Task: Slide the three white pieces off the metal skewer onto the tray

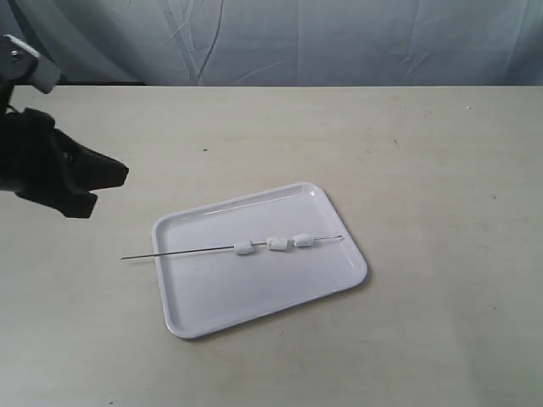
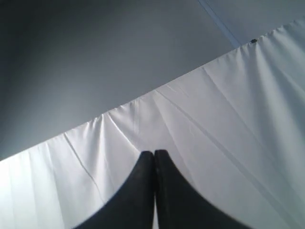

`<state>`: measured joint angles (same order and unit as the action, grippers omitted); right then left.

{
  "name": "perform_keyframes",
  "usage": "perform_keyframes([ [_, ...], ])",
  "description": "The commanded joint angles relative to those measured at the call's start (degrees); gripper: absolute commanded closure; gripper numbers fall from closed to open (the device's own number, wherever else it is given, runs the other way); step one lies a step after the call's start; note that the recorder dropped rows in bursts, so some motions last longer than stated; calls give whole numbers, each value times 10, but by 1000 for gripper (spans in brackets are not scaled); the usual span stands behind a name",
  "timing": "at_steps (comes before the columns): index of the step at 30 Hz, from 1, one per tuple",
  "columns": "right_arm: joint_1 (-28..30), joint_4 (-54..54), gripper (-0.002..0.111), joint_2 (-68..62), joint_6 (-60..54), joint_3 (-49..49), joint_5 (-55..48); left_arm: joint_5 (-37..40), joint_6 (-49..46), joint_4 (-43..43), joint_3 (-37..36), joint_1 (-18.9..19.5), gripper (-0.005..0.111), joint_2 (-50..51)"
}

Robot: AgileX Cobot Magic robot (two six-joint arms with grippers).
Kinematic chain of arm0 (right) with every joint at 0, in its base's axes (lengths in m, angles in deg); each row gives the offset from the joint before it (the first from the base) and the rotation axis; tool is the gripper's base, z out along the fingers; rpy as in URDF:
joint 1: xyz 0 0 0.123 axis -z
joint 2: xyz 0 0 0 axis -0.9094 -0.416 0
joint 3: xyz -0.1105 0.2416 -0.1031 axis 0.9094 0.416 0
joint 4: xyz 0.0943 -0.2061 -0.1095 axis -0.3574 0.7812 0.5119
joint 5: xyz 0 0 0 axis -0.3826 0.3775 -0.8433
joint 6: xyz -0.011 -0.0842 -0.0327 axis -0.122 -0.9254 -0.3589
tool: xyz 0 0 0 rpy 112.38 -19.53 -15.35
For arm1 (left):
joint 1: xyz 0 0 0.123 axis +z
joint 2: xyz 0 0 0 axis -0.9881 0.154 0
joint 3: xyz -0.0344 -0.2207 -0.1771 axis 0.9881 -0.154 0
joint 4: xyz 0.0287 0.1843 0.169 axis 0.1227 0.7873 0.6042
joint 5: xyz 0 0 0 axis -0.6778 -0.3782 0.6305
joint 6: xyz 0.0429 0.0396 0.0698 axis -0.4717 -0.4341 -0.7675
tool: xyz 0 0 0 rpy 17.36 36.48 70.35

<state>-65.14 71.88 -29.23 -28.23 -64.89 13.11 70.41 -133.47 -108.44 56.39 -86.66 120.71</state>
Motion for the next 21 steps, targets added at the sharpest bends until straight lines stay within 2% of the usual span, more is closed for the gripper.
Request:
perform_keyframes([
  [1,2,79,109,2,71,1,4,-26,128,159,64,-66,107,77],
  [4,2,131,109,2,113,1,-30,-25,191,240,98,-111,107,132],
  [6,2,177,109,2,189,-19,-167,-25,205,275,111,-133,107,157],
  [9,2,309,109,2,276,-67,-381,-25,212,315,133,-170,107,194],
  [11,2,323,109,-16,320,-85,-408,-25,256,341,153,-188,107,218],
  [15,0,327,109,-68,322,-135,-423,9,340,470,199,-215,107,266],
  [17,-12,327,109,-105,300,-168,-466,19,351,493,213,-224,107,286],
  [21,-75,304,108,-208,125,-239,-621,34,348,505,234,-230,107,322],
])
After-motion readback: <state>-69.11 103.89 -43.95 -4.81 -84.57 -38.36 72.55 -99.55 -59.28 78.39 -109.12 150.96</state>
